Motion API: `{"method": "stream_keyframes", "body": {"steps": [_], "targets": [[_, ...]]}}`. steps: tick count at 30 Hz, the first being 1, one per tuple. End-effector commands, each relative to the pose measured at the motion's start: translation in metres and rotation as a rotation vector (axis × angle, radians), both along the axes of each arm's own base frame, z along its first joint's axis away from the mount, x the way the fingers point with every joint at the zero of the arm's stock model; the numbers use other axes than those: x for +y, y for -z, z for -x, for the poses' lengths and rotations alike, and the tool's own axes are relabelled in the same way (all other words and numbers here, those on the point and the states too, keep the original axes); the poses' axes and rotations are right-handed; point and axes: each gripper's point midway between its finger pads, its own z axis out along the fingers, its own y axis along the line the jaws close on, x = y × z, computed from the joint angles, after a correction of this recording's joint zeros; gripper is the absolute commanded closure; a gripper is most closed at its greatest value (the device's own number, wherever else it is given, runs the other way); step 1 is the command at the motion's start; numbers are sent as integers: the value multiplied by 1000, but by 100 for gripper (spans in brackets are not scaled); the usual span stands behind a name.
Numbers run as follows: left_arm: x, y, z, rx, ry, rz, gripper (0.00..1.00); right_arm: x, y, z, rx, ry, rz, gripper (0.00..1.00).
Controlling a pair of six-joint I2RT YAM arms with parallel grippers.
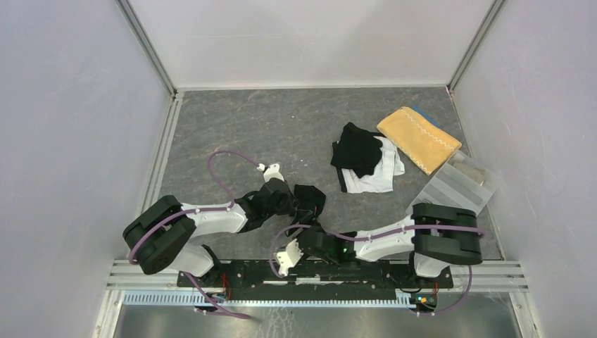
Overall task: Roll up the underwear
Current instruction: Roll the underwear to the center of the board.
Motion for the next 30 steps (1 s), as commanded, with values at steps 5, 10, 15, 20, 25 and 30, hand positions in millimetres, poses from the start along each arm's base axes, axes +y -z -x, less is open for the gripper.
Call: {"method": "stream_keyframes", "body": {"steps": [5, 10, 15, 20, 25, 30], "targets": [[40, 53, 39, 175, 29, -202, 98, 4, 9, -18, -94, 90, 77, 22], [41, 54, 40, 178, 31, -204, 98, -7, 25, -24, -87, 134, 113, 25], [40, 54, 39, 176, 35, -202, 98, -17, 34, -30, -73, 170, 116, 34], [39, 55, 40, 180, 39, -201, 98, -21, 40, -32, -48, 178, 110, 60], [38, 55, 39, 180, 40, -200, 98, -21, 46, -30, -15, 175, 106, 84], [37, 39, 34, 153, 13, -152, 98, -25, 50, -26, 23, 173, 109, 100]]}}
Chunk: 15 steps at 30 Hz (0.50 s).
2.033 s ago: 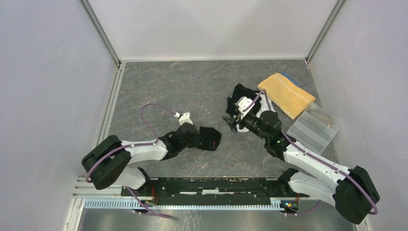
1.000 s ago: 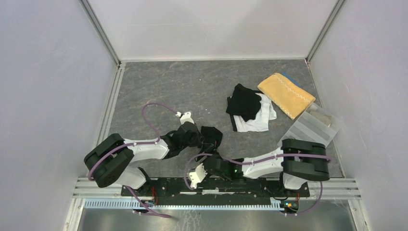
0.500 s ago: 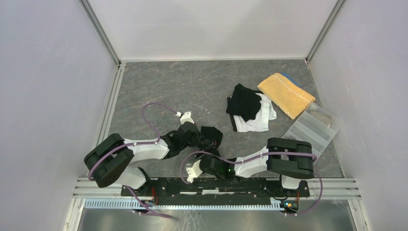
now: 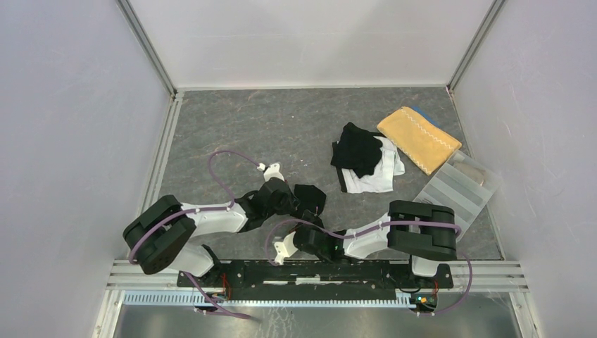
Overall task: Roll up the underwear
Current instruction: Roll the underwear to the center of the board.
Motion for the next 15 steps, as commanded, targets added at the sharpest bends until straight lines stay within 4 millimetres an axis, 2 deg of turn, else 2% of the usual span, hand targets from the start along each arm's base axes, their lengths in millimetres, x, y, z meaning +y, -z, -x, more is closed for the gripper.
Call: {"method": "stream_keyframes", "body": {"steps": [1, 5, 10, 12, 15], "targets": [[41, 34, 33, 144, -7, -149, 98, -13, 25, 10, 115, -6, 27, 100], [53, -1, 22, 94, -90, -88, 84, -19, 25, 16, 160, -2, 3, 100], [76, -53, 12, -18, -205, -20, 50, -23, 25, 28, 231, -10, -28, 100], [87, -63, 13, -41, -241, -26, 45, -21, 23, 34, 267, -17, -51, 100], [101, -69, 16, -54, -280, -50, 44, -14, 20, 45, 343, -38, -80, 100]]}}
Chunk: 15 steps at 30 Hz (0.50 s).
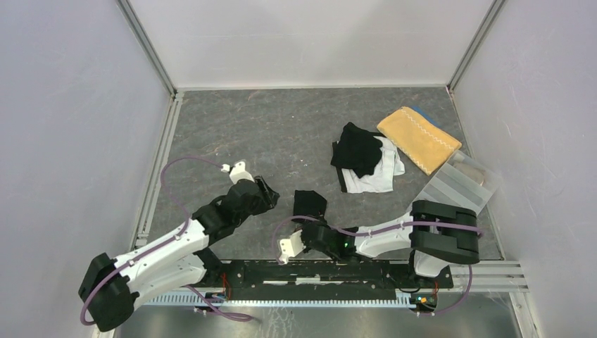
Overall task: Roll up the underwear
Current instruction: Roll the underwear to the center of the board.
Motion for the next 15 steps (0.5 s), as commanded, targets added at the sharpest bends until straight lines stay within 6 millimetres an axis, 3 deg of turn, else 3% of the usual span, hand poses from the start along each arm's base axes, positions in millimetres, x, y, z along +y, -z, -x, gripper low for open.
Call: {"method": "stream_keyframes", "body": {"steps": [1, 9, 15], "targets": [[34, 4, 7, 32, -114, -83, 44, -8, 23, 32, 217, -42, 28, 100], [46, 14, 20, 51, -136, -70, 44, 12, 19, 73, 485, -133, -2, 100], [52, 15, 25, 48, -145, -67, 44, 7, 30, 86, 715, -29, 28, 100]]}}
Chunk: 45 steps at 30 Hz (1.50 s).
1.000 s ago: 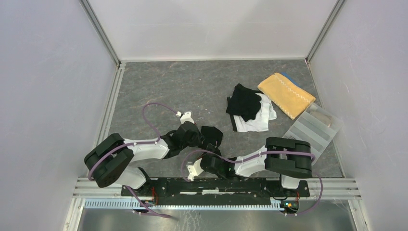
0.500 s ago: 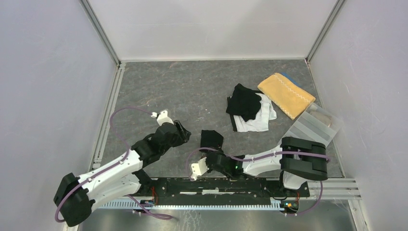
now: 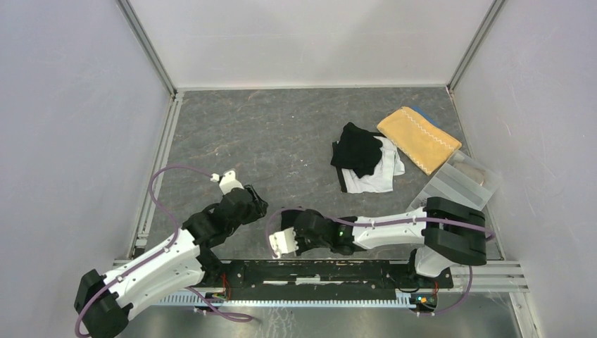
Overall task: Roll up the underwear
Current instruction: Roll the underwear to the center of the board.
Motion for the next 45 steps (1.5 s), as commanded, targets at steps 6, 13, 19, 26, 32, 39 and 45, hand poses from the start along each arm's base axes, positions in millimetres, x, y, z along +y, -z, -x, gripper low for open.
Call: {"method": "stream_keyframes", "body": {"steps": [6, 13, 19, 26, 32, 39, 45], "targets": [[14, 1, 4, -3, -65, 9, 45, -24, 40, 44, 493, 83, 202, 100], [19, 2, 7, -8, -78, 18, 45, -15, 22, 48, 682, 81, 85, 100], [15, 1, 9, -23, -45, 33, 45, -17, 24, 46, 864, 134, 41, 100], [-14, -2, 13, -54, 121, 101, 41, -14, 27, 33, 1097, 241, -41, 100], [-31, -5, 15, -75, 211, 143, 35, -17, 23, 11, 1248, 394, -175, 100], [-46, 1, 15, -63, 290, 139, 32, -27, 34, 0, 1316, 513, -205, 100], [-62, 9, 19, -48, 366, 134, 33, -37, 44, -10, 1337, 605, -232, 98]]}}
